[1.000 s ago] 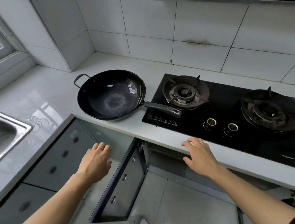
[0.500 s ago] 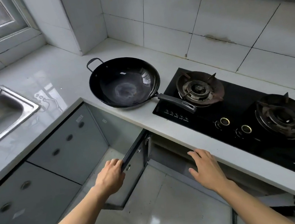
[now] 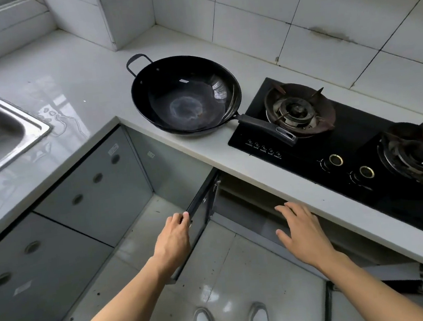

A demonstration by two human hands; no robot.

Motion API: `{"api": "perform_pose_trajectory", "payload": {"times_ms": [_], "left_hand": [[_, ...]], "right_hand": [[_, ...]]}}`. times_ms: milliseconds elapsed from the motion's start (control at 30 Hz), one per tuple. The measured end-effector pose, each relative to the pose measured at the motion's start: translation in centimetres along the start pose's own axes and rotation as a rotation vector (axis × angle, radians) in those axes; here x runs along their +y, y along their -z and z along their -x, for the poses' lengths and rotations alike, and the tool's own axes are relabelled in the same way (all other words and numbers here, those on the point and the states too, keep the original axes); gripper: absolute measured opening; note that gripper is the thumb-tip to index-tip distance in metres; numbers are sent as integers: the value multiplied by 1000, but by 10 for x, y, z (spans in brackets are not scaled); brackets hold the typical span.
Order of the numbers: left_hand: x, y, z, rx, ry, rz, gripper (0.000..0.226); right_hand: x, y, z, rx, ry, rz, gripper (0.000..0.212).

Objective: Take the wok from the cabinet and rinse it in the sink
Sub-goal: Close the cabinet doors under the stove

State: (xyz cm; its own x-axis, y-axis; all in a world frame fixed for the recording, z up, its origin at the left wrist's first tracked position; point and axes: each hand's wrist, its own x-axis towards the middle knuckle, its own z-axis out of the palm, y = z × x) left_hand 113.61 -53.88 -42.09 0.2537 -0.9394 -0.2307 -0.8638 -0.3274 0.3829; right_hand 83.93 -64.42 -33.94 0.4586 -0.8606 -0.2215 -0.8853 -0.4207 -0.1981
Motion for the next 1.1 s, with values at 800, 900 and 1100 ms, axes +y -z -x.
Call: {"api": "perform_pose_trajectory", "payload": {"times_ms": [800,900,1100], "left_hand": [[147,-46,-1,-128,-287,-324,64],[167,-53,-11,-131,-298,-377,58],[188,-60,-28,-106,-299,-316,63]], "right_hand": [[77,8,-32,-14,10,-99,55],[87,9,-32,-17,9,-103,55],[105,7,-32,-42,-1,-92,61]]}}
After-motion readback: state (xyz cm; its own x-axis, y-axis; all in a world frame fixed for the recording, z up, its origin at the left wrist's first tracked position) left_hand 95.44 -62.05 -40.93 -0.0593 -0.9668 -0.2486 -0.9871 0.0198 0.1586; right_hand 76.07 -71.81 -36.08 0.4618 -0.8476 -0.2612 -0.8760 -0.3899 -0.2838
